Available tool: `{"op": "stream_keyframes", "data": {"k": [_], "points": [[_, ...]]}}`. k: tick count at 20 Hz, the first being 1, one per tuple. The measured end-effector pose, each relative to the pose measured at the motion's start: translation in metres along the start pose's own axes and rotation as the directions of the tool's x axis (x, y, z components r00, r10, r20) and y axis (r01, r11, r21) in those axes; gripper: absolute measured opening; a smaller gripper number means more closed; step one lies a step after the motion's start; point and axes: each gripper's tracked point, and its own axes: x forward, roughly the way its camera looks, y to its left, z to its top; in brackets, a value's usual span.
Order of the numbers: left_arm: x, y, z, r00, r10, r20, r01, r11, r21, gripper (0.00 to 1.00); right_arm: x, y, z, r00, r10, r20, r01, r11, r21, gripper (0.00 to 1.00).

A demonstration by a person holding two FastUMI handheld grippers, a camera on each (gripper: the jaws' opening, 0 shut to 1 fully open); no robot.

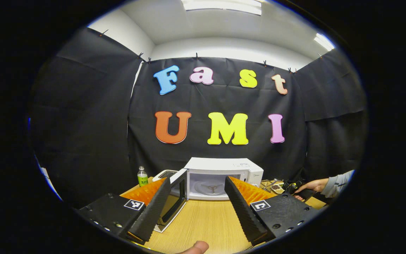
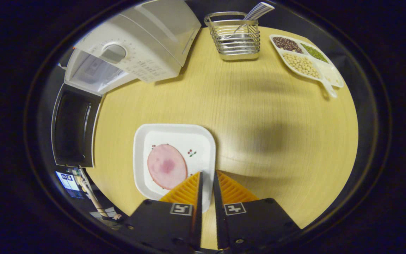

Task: Open the microwave oven with the left hand, put the food in, and close the microwave oven.

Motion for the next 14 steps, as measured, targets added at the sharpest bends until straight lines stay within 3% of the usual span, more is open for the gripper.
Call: {"op": "stream_keyframes", "data": {"k": [2, 5, 10, 14], "points": [[0.001, -0.002, -0.001, 1.000, 0.000, -0.005, 0.000, 1.000, 0.005, 0.93, -0.001, -0.002, 0.001, 0.999, 0.029, -0.034, -0.030, 0.999, -0.021, 0.04], [0.001, -0.002, -0.001, 1.000, -0.002, -0.007, 0.002, 1.000, 0.004, 0.93, 0.001, -0.002, 0.003, 0.995, 0.074, -0.063, -0.072, 0.997, 0.032, 0.04], [-0.006, -0.004, 0.003, 1.000, -0.006, 0.007, 0.006, 1.000, -0.008, 0.93, -0.004, 0.002, 0.002, 0.987, 0.160, 0.002, -0.160, 0.982, 0.096, 0.04], [-0.015, -0.004, 0.001, 1.000, -0.018, 0.002, 0.018, 1.000, -0.004, 0.94, 0.001, 0.019, -0.018, 0.954, 0.299, 0.039, -0.300, 0.931, 0.210, 0.04]]}}
